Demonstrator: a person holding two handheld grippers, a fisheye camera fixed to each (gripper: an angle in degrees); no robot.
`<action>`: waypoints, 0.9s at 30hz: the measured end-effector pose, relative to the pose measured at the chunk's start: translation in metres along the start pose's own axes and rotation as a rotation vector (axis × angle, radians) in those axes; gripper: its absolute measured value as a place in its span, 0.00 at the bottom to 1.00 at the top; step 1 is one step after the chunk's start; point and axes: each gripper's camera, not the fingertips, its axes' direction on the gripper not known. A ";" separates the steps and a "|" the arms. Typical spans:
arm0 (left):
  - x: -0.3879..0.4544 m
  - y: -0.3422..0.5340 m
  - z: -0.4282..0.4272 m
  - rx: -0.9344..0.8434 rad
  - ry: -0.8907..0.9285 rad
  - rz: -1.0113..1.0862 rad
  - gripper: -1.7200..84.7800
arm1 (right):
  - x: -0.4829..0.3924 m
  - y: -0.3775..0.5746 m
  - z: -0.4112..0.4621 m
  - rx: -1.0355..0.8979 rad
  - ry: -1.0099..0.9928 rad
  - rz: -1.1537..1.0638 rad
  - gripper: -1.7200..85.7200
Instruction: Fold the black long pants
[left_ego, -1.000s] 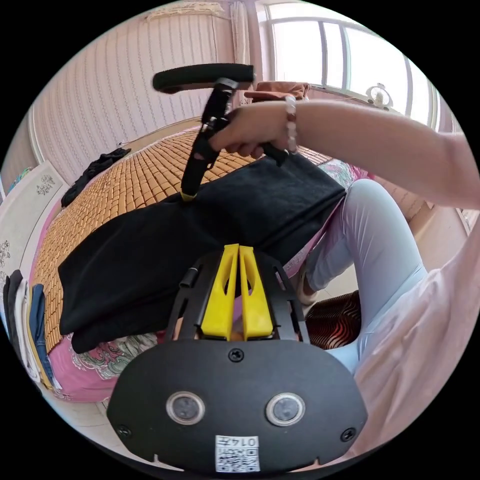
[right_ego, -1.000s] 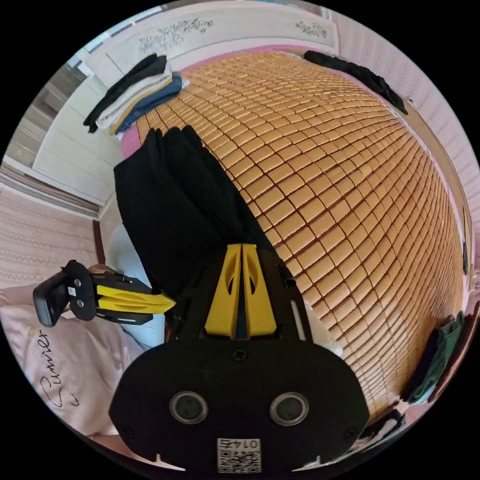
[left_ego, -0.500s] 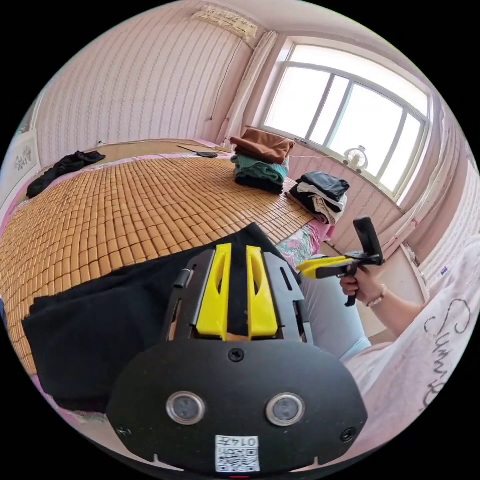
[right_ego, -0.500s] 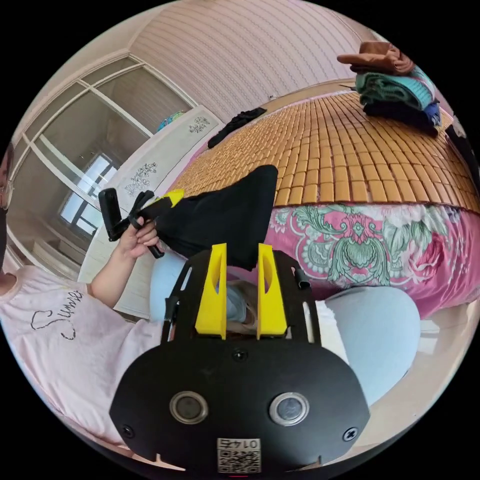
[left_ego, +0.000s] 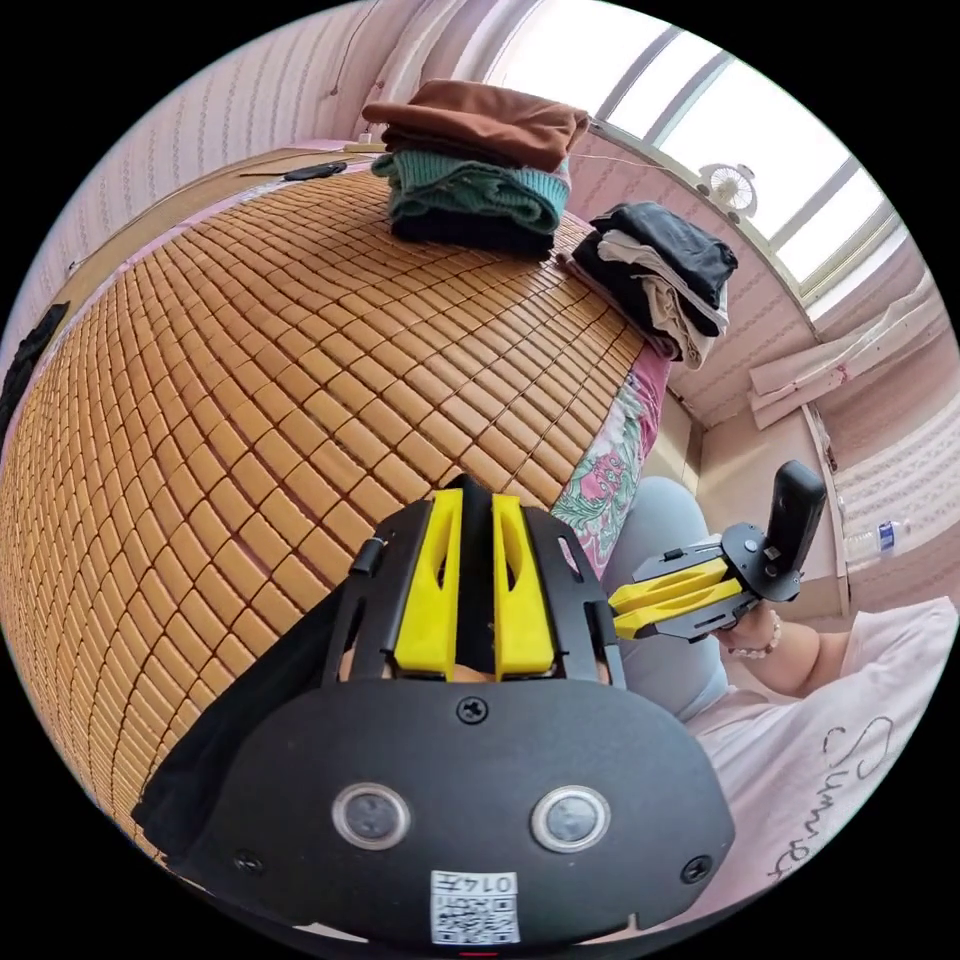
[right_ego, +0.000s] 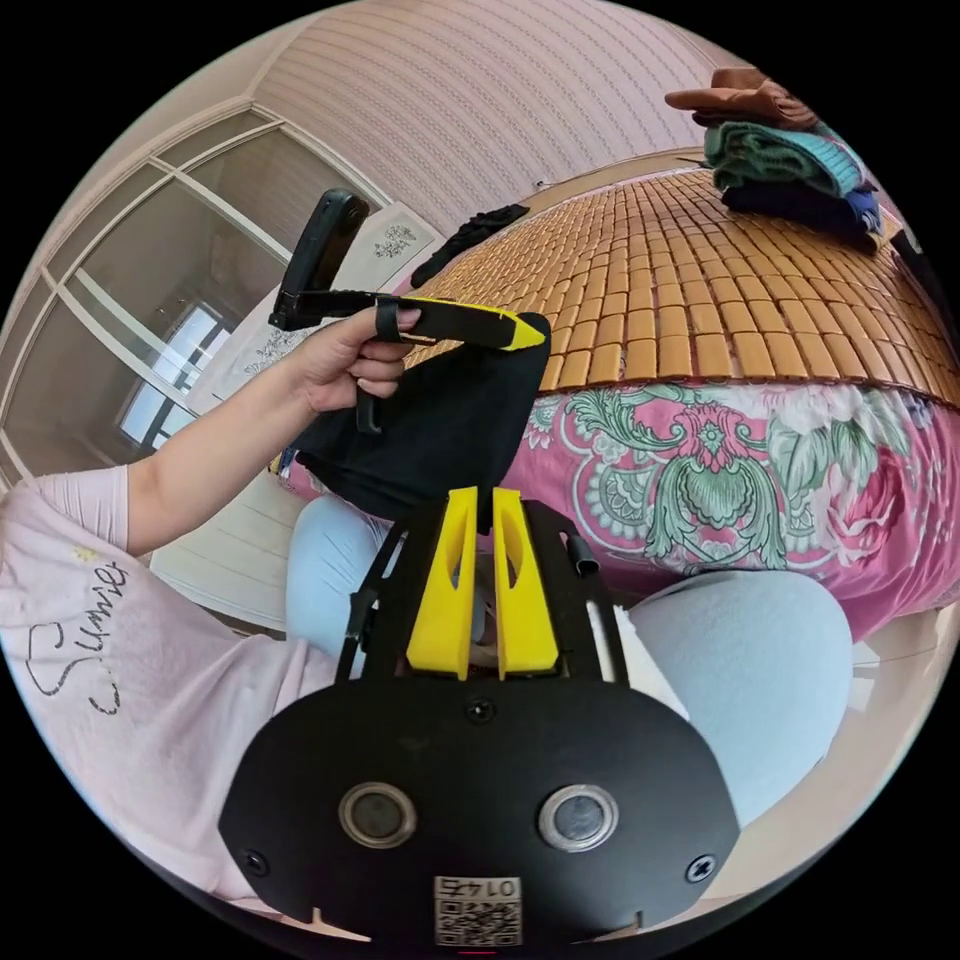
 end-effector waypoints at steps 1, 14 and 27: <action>0.003 -0.004 -0.001 -0.002 -0.015 0.016 0.07 | 0.003 0.002 -0.007 0.017 0.006 0.007 0.05; 0.038 0.025 -0.199 0.580 0.016 0.076 0.06 | -0.078 -0.017 -0.171 0.315 -0.051 -0.351 0.03; -0.054 0.387 -0.276 0.643 -0.446 -0.578 0.02 | -0.190 -0.044 0.089 -0.161 -0.296 -0.526 0.02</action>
